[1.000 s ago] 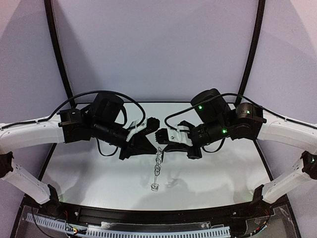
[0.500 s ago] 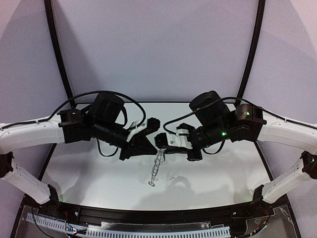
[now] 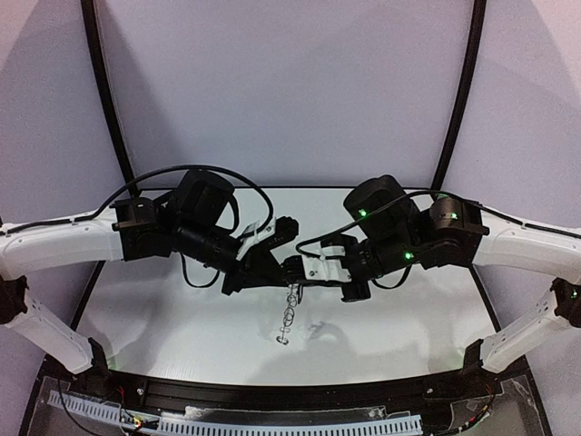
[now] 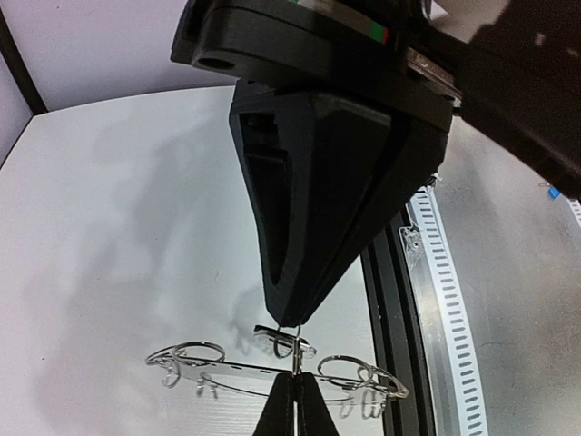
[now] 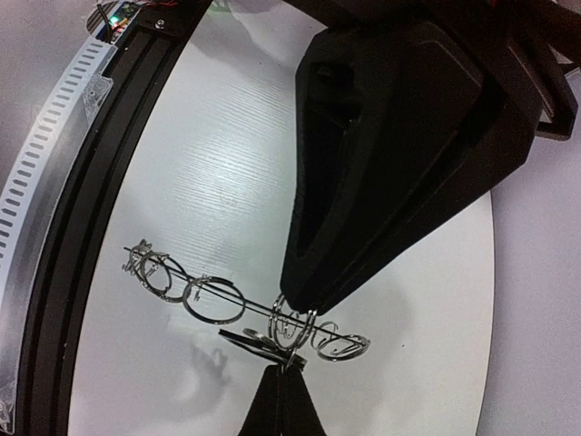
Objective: Put the keys on the keyring
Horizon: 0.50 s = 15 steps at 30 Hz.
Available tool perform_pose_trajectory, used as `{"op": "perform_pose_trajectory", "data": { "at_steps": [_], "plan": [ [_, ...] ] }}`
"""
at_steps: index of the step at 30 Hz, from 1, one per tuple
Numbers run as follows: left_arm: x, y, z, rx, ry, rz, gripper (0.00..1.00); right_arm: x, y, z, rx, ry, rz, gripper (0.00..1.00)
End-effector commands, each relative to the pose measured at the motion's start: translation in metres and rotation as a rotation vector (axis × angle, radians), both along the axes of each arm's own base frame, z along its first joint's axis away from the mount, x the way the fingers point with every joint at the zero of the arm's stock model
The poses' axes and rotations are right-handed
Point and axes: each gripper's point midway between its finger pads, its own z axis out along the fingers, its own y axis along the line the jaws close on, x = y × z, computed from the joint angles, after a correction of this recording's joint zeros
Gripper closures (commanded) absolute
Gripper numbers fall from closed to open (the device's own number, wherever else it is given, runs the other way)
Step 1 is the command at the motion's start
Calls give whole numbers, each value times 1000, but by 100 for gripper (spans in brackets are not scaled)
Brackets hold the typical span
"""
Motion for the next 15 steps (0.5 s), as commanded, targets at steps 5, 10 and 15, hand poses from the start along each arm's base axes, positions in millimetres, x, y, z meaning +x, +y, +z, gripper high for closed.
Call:
{"op": "perform_pose_trajectory", "data": {
  "at_steps": [5,10,15],
  "plan": [
    [9,-5,14,-7,7,37,99,-13,8,19,82,-50,39,100],
    [12,-5,7,30,22,55,99,-18,6,27,117,-51,48,100],
    [14,-5,-1,74,35,63,99,-19,3,35,148,-63,47,100]
  ]
}}
